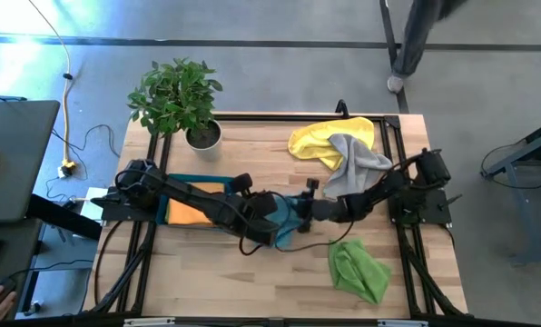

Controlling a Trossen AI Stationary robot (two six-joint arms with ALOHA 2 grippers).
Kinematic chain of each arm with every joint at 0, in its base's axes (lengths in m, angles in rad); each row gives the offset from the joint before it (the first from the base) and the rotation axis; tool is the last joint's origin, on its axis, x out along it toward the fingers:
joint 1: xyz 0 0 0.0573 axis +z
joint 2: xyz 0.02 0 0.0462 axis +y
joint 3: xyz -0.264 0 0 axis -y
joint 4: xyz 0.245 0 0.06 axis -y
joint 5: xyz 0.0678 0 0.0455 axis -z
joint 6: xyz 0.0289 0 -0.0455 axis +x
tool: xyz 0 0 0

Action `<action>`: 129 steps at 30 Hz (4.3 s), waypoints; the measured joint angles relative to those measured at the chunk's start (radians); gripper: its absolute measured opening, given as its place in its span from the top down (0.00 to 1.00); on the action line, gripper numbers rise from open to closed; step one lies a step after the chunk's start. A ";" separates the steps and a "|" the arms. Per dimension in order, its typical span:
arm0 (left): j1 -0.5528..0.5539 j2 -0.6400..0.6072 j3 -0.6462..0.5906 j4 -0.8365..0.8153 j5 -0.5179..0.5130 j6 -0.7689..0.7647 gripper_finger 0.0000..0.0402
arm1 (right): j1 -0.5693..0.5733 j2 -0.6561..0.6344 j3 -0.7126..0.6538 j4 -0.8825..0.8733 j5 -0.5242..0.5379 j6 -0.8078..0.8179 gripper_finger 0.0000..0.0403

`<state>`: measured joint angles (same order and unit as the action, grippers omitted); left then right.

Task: Fold microfiber towels
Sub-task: Fold the blue microfiber towel on the table

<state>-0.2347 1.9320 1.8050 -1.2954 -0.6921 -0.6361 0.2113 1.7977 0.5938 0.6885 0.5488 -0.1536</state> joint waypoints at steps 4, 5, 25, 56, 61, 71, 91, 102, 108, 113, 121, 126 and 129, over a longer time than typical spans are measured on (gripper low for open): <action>-0.003 0.000 0.000 -0.032 -0.027 0.002 1.00 | 0.005 0.000 0.000 0.133 -0.232 0.075 0.78; -0.003 0.000 0.000 -0.044 -0.028 0.001 1.00 | 0.012 0.000 0.001 0.154 -0.316 0.095 0.78; -0.008 0.000 -0.091 -0.048 -0.017 -0.035 1.00 | 0.087 0.169 0.389 -0.347 -0.465 0.126 0.70; -0.032 0.000 -0.091 -0.068 0.082 0.014 1.00 | 0.195 -0.038 0.554 -0.906 0.058 0.048 0.71; -0.037 0.000 -0.091 -0.071 0.120 0.013 1.00 | 0.221 -0.085 0.554 -0.914 0.098 -0.012 0.71; -0.049 0.000 -0.091 -0.067 0.153 0.010 1.00 | 0.219 -0.143 0.554 -1.288 0.181 0.140 0.71; -0.051 0.000 -0.091 -0.048 0.157 -0.007 1.00 | 0.274 -0.127 0.312 -0.680 -0.297 0.191 0.71; -0.051 0.000 -0.091 -0.010 0.157 0.000 1.00 | 0.280 0.009 0.239 -0.340 -0.341 0.259 0.71; -0.051 0.000 -0.091 -0.003 0.157 -0.007 1.00 | 0.273 0.089 0.279 -0.340 -0.342 0.260 0.71; -0.051 0.000 -0.091 0.003 0.168 -0.007 1.00 | 0.271 0.128 0.304 -0.351 -0.340 0.272 0.73; -0.071 0.000 -0.091 0.008 0.192 -0.007 1.00 | 0.272 0.104 0.304 -0.390 -0.303 0.311 0.98; -0.093 0.000 -0.091 0.007 0.226 0.021 1.00 | 0.274 0.008 0.304 -0.468 -0.296 0.357 0.99; -0.105 0.000 -0.091 0.008 0.250 0.037 1.00 | 0.278 -0.082 0.304 -0.554 -0.258 0.362 0.99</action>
<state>-0.3393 1.9320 1.7142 -1.2875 -0.4421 -0.5991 0.4894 1.7154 0.8974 0.1344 0.2910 0.2089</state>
